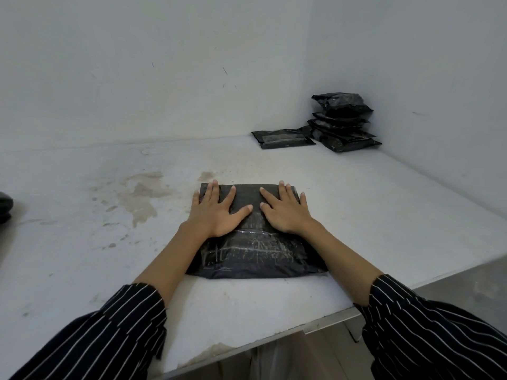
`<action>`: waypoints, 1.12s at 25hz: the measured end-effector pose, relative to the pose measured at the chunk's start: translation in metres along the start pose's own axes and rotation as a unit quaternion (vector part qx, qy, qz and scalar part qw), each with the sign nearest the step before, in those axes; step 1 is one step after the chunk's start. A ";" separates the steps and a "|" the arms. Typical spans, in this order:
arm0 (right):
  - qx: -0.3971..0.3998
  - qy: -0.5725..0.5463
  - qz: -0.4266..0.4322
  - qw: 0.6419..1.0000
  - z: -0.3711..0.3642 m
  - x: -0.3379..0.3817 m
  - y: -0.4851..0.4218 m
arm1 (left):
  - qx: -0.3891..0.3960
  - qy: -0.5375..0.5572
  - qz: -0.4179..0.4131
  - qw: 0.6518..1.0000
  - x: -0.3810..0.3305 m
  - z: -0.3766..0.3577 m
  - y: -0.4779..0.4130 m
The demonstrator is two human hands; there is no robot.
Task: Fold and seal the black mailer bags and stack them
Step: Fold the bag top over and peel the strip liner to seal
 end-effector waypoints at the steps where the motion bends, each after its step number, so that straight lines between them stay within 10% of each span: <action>1: -0.010 -0.008 -0.014 1.000 0.001 -0.003 0.000 | -0.011 0.011 0.012 1.000 0.001 0.001 -0.002; 9: -0.244 0.006 -0.141 0.960 0.046 -0.016 0.018 | -0.264 0.003 0.104 0.959 0.021 0.039 0.012; 13: -0.175 -0.131 -0.227 0.949 0.047 -0.037 0.008 | -0.190 0.148 0.150 0.959 0.041 0.033 -0.004; 18: -0.119 -0.406 -0.291 0.858 0.058 -0.051 0.011 | -0.137 0.409 0.209 0.877 0.055 0.039 -0.010; 28: -0.076 -0.569 -0.221 0.789 0.058 -0.052 0.024 | -0.047 0.535 0.159 0.829 0.043 0.045 0.009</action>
Point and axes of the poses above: each hand's wrist, its own y-axis away from the middle knuckle, its own z-axis out of the back of the hand, x = y × z, the point moved 7 cm from there along -y, towards the middle knuckle, and after that the axes turned 12 degrees about -x, right-handed, at the moved point
